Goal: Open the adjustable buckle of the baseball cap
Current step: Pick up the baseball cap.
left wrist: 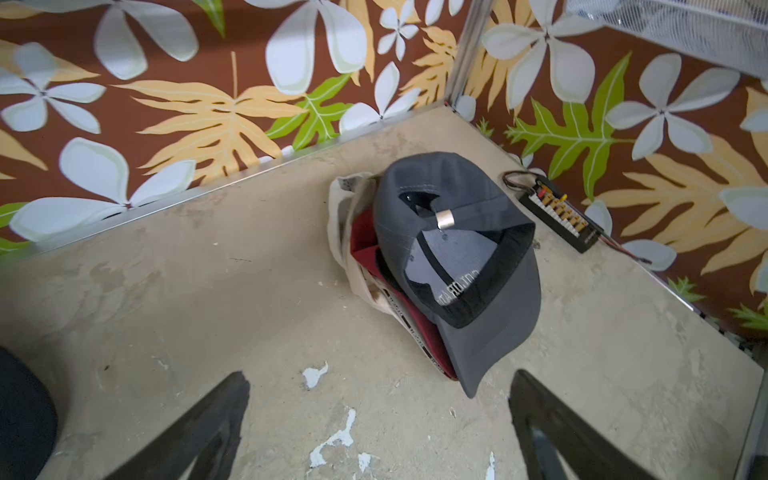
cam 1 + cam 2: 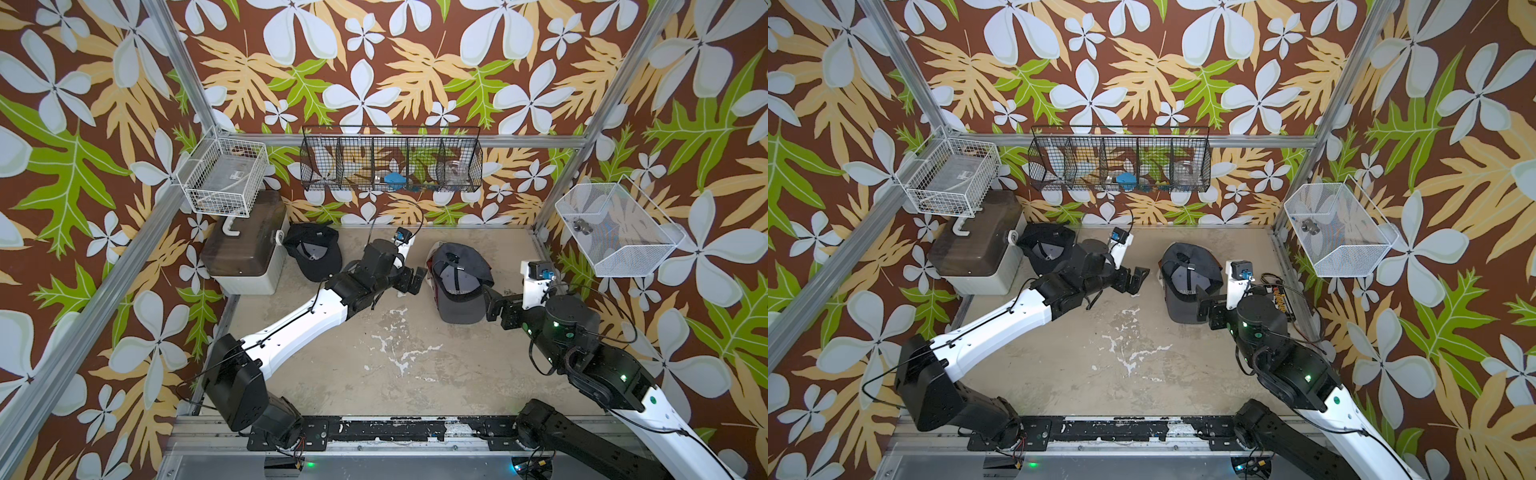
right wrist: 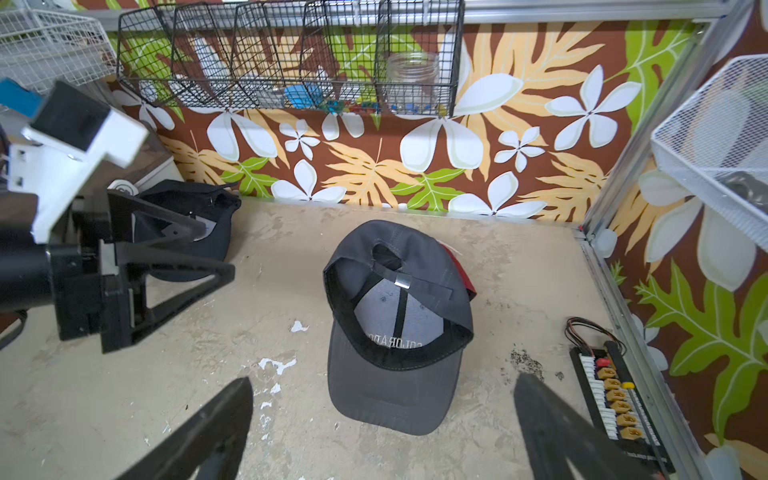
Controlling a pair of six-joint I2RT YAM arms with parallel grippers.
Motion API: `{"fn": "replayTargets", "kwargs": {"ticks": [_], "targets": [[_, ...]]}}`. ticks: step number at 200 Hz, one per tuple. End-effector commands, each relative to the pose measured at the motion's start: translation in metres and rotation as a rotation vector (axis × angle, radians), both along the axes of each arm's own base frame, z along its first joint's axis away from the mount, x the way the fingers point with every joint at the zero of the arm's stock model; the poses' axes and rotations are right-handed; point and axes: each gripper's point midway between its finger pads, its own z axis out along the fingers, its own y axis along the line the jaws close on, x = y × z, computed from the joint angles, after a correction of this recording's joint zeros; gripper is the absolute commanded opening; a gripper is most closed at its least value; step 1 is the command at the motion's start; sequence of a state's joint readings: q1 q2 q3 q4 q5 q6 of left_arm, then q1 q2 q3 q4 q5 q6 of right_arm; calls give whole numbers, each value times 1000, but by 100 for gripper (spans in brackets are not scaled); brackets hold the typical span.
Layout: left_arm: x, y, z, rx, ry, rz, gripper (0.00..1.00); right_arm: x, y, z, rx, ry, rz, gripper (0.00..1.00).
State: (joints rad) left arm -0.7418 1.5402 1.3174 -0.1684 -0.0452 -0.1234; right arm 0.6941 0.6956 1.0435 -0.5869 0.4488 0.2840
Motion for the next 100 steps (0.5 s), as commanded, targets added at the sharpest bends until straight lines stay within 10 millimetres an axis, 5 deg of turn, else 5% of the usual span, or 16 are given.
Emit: {"fn": "replayTargets", "kwargs": {"ticks": [1,100], "targets": [[7,-16,-3,27,-30,-34,98,-4,-9,-3,-6,13,-32,100],[46,-65,-49,111,10,-58,95,-8,-10,-8,8,-4,-17,100]]}}
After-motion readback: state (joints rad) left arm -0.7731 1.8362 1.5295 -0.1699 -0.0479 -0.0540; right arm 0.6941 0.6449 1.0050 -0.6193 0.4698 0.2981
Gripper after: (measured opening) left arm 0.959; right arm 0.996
